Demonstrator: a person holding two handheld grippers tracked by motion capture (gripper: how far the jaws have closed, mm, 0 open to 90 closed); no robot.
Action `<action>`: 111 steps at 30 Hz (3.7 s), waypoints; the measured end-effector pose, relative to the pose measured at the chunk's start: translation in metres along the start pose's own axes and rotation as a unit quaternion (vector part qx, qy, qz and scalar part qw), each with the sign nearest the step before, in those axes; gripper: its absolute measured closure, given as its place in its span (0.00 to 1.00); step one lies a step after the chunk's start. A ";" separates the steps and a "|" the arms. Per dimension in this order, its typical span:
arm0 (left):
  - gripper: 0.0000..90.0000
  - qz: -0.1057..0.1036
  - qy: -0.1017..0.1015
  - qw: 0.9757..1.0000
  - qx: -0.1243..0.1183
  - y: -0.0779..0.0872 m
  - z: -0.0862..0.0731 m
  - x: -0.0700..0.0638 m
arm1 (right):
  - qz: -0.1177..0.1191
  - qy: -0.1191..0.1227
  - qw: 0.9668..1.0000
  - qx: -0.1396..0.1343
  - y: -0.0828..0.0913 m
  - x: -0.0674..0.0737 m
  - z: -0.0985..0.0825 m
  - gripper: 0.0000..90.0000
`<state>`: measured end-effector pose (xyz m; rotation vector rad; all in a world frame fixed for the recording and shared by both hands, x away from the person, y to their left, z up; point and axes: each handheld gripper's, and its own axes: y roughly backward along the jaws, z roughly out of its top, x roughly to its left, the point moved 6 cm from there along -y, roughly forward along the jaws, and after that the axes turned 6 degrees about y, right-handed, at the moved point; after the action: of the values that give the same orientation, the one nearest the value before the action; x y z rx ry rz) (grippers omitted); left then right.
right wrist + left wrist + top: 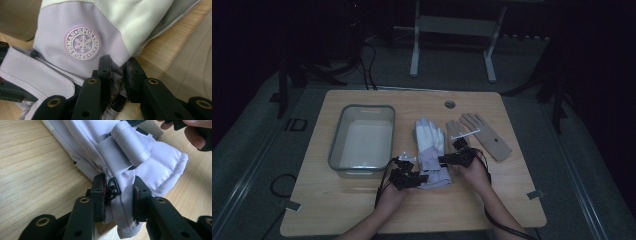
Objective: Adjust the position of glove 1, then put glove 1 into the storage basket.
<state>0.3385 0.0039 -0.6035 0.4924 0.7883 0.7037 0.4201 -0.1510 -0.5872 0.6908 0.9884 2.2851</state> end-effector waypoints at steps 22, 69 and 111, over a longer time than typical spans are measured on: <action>0.82 0.000 -0.054 0.998 -0.020 0.047 0.040 -0.019 | 0.002 0.013 0.997 -0.072 0.048 0.019 0.033 0.89; 0.82 0.075 -0.035 0.997 -0.012 0.213 0.055 0.109 | 0.047 0.093 0.990 -0.090 -0.044 0.151 0.186 0.89; 0.56 0.155 -0.016 0.986 0.053 0.175 0.022 0.142 | -0.018 0.107 0.993 0.038 -0.099 0.146 0.154 0.50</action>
<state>0.3601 0.2214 -0.5448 0.7306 0.7283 0.9433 0.4414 0.0766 -0.5374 0.4597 1.1823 2.3354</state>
